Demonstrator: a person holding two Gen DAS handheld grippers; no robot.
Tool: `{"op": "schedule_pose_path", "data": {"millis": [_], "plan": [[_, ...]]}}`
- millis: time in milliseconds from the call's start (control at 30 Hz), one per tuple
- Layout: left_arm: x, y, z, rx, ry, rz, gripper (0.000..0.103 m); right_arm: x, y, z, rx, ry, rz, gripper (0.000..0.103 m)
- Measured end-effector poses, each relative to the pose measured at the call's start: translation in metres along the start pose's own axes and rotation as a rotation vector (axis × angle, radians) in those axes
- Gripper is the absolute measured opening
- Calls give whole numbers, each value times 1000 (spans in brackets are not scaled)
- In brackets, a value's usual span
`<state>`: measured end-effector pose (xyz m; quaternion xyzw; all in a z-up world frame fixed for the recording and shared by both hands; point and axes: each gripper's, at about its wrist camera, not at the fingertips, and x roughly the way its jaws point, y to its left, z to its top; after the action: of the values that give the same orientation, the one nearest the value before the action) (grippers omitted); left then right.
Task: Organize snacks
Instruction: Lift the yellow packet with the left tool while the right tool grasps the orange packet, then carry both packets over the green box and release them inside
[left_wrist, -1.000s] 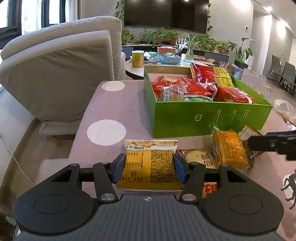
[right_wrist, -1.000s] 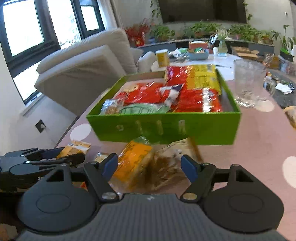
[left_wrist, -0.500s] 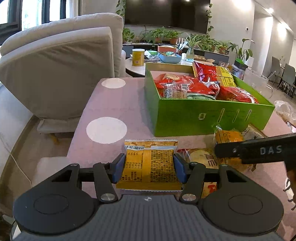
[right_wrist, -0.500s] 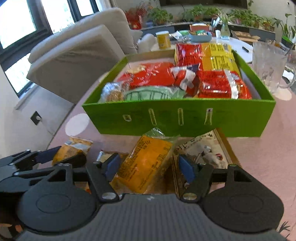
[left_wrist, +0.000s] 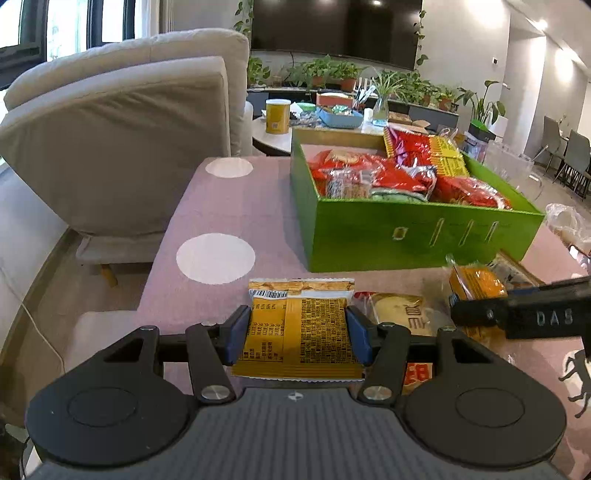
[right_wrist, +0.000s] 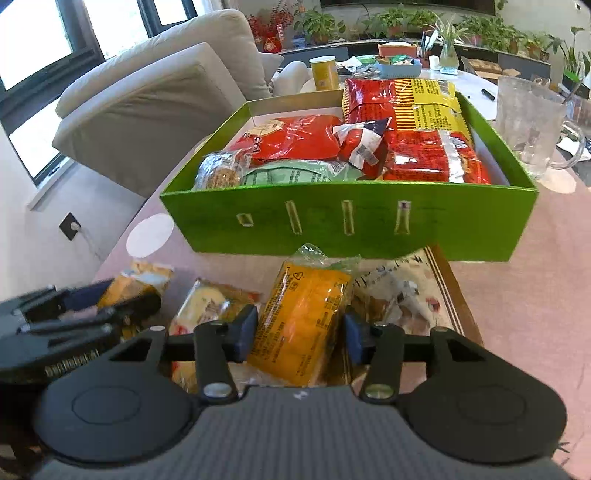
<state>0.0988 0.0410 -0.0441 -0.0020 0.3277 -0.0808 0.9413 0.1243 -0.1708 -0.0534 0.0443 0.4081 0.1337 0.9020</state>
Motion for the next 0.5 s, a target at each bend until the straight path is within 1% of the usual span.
{"op": "schedule_pose_path", "data": {"millis": [233,500], "plan": [[-22,-10,3,10,-35,-3,52,-28,-7,-10,-4,-27,14,54],[-48,-31,10,46,-85,-19,52,-61,-14,-9,23,-113,33,54]]}}
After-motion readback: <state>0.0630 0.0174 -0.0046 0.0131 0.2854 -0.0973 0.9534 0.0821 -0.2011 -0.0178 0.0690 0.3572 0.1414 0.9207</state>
